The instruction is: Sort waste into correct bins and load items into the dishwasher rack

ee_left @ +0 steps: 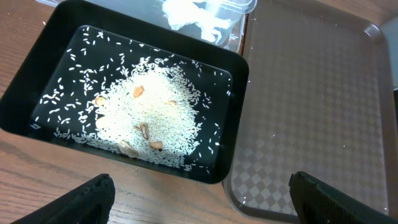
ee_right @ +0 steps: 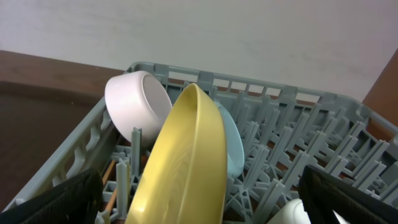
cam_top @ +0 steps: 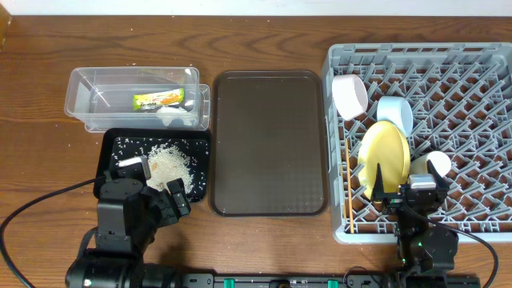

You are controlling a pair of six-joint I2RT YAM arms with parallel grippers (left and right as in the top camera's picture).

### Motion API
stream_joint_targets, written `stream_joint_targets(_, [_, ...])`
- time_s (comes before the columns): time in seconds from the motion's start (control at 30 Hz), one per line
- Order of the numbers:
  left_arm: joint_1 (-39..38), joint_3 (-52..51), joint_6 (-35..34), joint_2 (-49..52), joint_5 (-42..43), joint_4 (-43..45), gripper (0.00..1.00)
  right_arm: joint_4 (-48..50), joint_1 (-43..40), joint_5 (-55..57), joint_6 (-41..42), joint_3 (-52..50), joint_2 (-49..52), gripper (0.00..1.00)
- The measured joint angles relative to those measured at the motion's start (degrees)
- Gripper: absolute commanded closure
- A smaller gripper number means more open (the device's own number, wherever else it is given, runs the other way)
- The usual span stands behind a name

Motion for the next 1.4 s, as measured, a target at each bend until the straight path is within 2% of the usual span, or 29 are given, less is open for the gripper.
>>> stream_joint_targets(0.5, [0.0,0.0,0.2,-0.3,-0.1,-0.2,0.07,0.0,0.0,0.0,0.0,0.0,0.0,0.01])
stream_joint_targets(0.63, [0.3,-1.1,1.1,-4.0,-1.3,1.1,0.07,0.0,0.0,0.0,0.0,0.0,0.0,0.01])
stream_joint_targets(0.77, [1.7,-7.5,3.7,-10.9,-2.0,10.8,0.07,0.0,0.0,0.0,0.0,0.0,0.0,0.01])
stream_joint_targets(0.9, [2.7,-18.3,6.1,-18.0,-2.6,21.5,0.07,0.0,0.0,-0.1,-0.1,0.0,0.0,0.01])
stream_joint_targets(1.17, [4.2,-36.7,7.5,-29.6,-2.8,42.2,0.07,0.0,0.0,-0.2,-0.2,0.0,0.0,0.01])
stream_joint_targets(1.3, [4.2,-41.8,8.1,-31.5,-2.9,50.9,0.07,0.0,0.0,-0.2,-0.2,0.0,0.0,0.01])
stream_joint_targets(1.4, [4.2,-42.6,10.0,-31.6,-2.9,52.8,0.07,0.0,0.0,-0.2,-0.2,0.0,0.0,0.01])
